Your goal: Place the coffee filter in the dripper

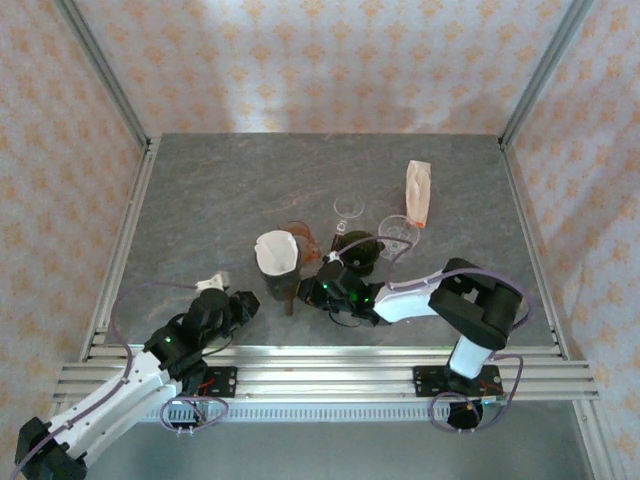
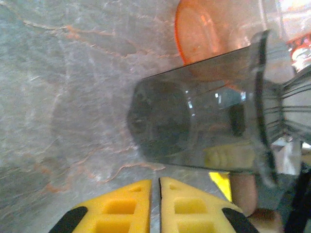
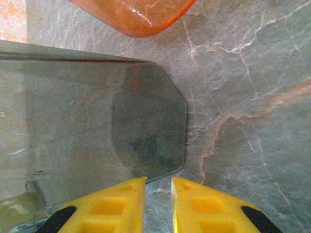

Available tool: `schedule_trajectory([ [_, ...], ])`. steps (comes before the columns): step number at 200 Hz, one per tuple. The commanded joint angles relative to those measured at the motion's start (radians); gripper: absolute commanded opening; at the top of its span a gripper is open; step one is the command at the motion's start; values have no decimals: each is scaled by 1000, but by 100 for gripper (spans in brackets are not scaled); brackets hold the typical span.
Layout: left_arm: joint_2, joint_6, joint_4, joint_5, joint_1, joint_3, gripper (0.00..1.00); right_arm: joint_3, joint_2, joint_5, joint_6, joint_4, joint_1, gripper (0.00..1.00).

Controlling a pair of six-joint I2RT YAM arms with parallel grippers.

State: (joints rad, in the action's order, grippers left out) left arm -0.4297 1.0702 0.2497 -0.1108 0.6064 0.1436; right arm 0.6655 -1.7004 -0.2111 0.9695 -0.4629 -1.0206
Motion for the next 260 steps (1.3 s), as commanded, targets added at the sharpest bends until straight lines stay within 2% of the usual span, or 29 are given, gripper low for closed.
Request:
schedule_trajectory([
  [1, -71, -24, -173, -60, -52, -21, 5, 42, -31, 32, 17, -33, -6, 21],
  [12, -110, -23, -223, -91, -85, -31, 0, 53, -42, 33, 23, -35, -6, 21],
  [115, -311, -39, -440, -144, -209, -40, 0, 161, -123, 45, 44, -19, 17, 21],
  [260, -773, -87, -755, -201, -292, 110, 0, 273, -221, 15, 53, -27, 100, 21],
])
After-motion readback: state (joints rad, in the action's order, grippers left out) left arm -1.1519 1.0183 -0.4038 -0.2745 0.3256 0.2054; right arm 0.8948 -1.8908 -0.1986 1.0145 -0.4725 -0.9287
